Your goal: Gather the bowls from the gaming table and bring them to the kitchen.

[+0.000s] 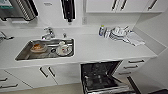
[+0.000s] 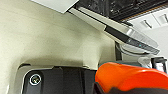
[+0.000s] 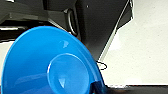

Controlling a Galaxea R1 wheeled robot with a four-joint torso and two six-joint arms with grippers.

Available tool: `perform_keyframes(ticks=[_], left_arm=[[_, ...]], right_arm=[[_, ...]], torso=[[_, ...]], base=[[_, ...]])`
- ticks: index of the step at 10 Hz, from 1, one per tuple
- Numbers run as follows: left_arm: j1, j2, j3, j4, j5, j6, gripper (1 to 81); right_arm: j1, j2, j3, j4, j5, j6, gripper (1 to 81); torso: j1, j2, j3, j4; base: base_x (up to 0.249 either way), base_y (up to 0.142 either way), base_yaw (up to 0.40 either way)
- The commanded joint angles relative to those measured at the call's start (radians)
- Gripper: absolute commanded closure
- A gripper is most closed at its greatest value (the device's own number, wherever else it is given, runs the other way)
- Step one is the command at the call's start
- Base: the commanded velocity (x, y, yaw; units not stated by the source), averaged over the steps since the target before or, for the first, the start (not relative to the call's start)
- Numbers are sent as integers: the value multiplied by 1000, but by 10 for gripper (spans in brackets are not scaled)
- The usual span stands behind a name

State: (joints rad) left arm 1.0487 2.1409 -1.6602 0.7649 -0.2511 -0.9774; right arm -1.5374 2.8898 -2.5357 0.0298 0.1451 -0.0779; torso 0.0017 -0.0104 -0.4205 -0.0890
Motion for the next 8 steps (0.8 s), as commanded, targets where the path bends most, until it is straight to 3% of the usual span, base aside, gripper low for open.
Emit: perform_keyframes(ticks=[1, 4, 8], left_arm=[[-262, -48, 168, 28, 283, -4, 811], [-434, -31, 243, 28, 323, -7, 811], [-608, 131, 270, 16, 496, -26, 811]], right_arm=[[-11, -15, 2, 1, -75, 1, 811], [-11, -15, 2, 2, -67, 3, 811], [-4, -11, 5, 4, -68, 3, 811]], torso=[[0, 0, 0, 0], [0, 0, 0, 0], [0, 1, -1, 0]], base=[[0, 0, 0], [0, 0, 0], [0, 0, 0]])
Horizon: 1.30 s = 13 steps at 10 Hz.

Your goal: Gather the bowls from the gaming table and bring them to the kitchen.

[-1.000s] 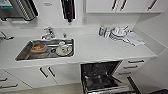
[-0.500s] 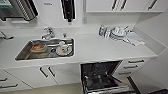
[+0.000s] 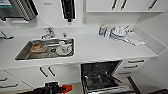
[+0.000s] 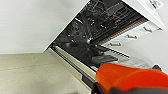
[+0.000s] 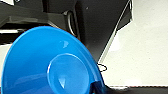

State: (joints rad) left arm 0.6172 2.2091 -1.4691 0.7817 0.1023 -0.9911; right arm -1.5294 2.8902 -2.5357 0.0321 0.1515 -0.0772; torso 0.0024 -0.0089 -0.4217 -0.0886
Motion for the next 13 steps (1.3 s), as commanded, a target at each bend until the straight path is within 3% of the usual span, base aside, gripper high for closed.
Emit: perform_keyframes(ticks=[1, 3, 6, 8, 13], left_arm=[[-205, 106, 87, -1, 175, -21, 811], [-247, 213, 116, 2, 261, -21, 811], [-280, 339, 108, 2, 309, -24, 811], [-323, 414, 73, 2, 321, -44, 811], [-429, 497, -50, 8, 326, -70, 811]], right_arm=[[-10, -12, 2, 2, -75, 4, 811], [-7, -9, 3, 2, -75, 4, 811], [-5, -7, 6, 2, -76, 4, 811], [-6, -7, 8, 0, -76, 4, 811], [-6, -9, 5, 2, -76, 4, 811]], torso=[[0, 0, 0, 0], [1, 0, 0, 0], [2, 1, -1, 0], [2, 1, -2, 0], [2, 1, -2, 0]], base=[[0, 0, 0], [0, 0, 0], [0, 0, 0], [0, 0, 0], [0, 0, 0]])
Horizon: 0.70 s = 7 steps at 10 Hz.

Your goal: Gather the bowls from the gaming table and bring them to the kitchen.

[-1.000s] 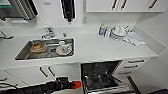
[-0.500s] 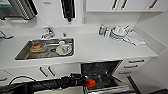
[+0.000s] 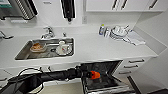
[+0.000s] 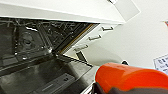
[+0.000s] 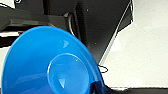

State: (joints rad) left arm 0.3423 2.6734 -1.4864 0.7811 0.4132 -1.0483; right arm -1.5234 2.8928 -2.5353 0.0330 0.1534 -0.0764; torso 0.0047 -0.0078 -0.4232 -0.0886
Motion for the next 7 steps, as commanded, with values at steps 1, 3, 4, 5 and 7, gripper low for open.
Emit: perform_keyframes(ticks=[1, 3, 4, 5, 7], left_arm=[[-156, 43, -41, 12, 15, -13, 811], [-154, 56, -52, 14, 21, -10, 10], [-151, 50, -45, 14, 21, -10, 10], [-151, 43, -40, 14, 21, -9, 10], [-134, 20, -18, 17, 22, -9, 10]], right_arm=[[-12, -13, 4, 1, -78, 3, 811], [-12, -11, 8, 1, -78, 4, 811], [-12, -13, 8, 1, -77, 4, 811], [-12, -11, 8, 1, -77, 4, 811], [-10, -11, 8, 1, -75, 6, 811]], torso=[[0, 0, 0, 0], [0, 0, 0, 0], [0, 0, 0, 0], [0, 0, 0, 0], [0, 0, 0, 0]], base=[[0, 0, 0], [0, 0, 0], [0, 0, 0], [0, 0, 0], [0, 0, 0]])
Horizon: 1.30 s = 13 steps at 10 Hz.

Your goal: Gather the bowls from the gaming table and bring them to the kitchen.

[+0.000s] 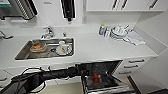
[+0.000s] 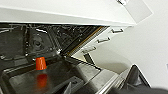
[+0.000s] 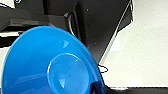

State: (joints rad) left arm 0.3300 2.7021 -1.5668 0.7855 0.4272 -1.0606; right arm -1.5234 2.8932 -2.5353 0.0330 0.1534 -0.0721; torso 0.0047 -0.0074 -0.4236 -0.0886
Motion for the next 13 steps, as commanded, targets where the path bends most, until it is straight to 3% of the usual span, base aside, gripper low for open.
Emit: perform_keyframes(ticks=[1, 2, 4, 7, 9, 11, 13], left_arm=[[-96, -33, 83, 11, 8, 5, 10], [-41, -74, 116, 12, 8, 16, 10], [108, -217, 189, 47, 7, 109, 10], [351, -358, 198, 84, -5, 231, 10], [482, -384, 191, 116, -24, 243, 10], [646, -376, 94, 173, -148, 243, 10], [809, -314, -80, 195, -263, 246, 10]], right_arm=[[-7, -15, 8, 1, -71, 2, 811], [1, -29, 20, 1, -69, 3, 811], [8, -130, 133, 1, 24, 3, 811], [21, -381, 473, -1, 154, 5, 811], [28, -507, 636, -1, 243, 6, 811], [57, -651, 802, 1, 357, 23, 811], [134, -742, 891, -2, 359, 70, 811]], torso=[[0, 0, 0, 0], [0, 0, 0, 0], [0, 0, 0, 0], [0, 0, 0, 0], [0, 0, 0, 0], [0, 0, 0, 0], [0, 0, 0, 0]], base=[[0, 0, 0], [0, 0, 0], [0, 0, 0], [0, 0, 0], [0, 0, 0], [0, 0, 0], [0, 0, 0]])
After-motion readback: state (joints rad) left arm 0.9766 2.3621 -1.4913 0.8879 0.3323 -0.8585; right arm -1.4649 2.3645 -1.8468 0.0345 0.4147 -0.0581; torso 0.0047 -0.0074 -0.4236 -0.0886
